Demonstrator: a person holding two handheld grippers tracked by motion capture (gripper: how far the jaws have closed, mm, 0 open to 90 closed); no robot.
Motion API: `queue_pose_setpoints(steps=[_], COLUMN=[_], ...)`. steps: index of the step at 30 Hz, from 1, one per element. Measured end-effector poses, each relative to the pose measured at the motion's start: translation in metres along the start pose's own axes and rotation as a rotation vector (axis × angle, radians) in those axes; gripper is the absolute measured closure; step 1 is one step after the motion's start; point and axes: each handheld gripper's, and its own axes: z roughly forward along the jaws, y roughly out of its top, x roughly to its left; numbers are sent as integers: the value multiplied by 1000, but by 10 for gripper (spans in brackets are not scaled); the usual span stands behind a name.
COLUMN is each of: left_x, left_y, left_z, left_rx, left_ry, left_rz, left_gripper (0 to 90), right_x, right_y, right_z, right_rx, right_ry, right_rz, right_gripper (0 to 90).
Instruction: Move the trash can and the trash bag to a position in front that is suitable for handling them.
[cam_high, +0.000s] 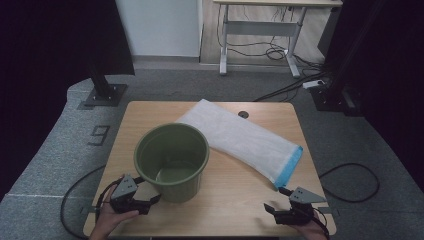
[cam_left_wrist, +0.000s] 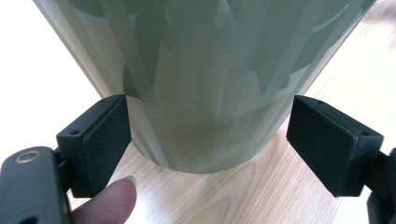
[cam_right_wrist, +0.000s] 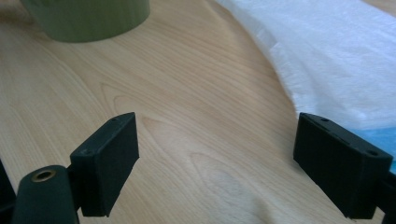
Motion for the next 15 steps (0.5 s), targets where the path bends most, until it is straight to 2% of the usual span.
queue_pose_setpoints(steps=[7,11,15], left_x=[-10,-17,-20], left_y=[12,22,28], left_z=[17,28,37], left_rx=[11,21,14], left_ry=[-32,-48,-42], left_rz=[7,32,40], left_gripper=[140,140,139], right_x=[-9,-18,-21], right_y=[-1,-5,-6], right_z=[-15,-17,-17], right_rx=[-65,-91,-105], right_ry=[-32,-53,-82], right_rz=[35,90,128], right_gripper=[137,137,140])
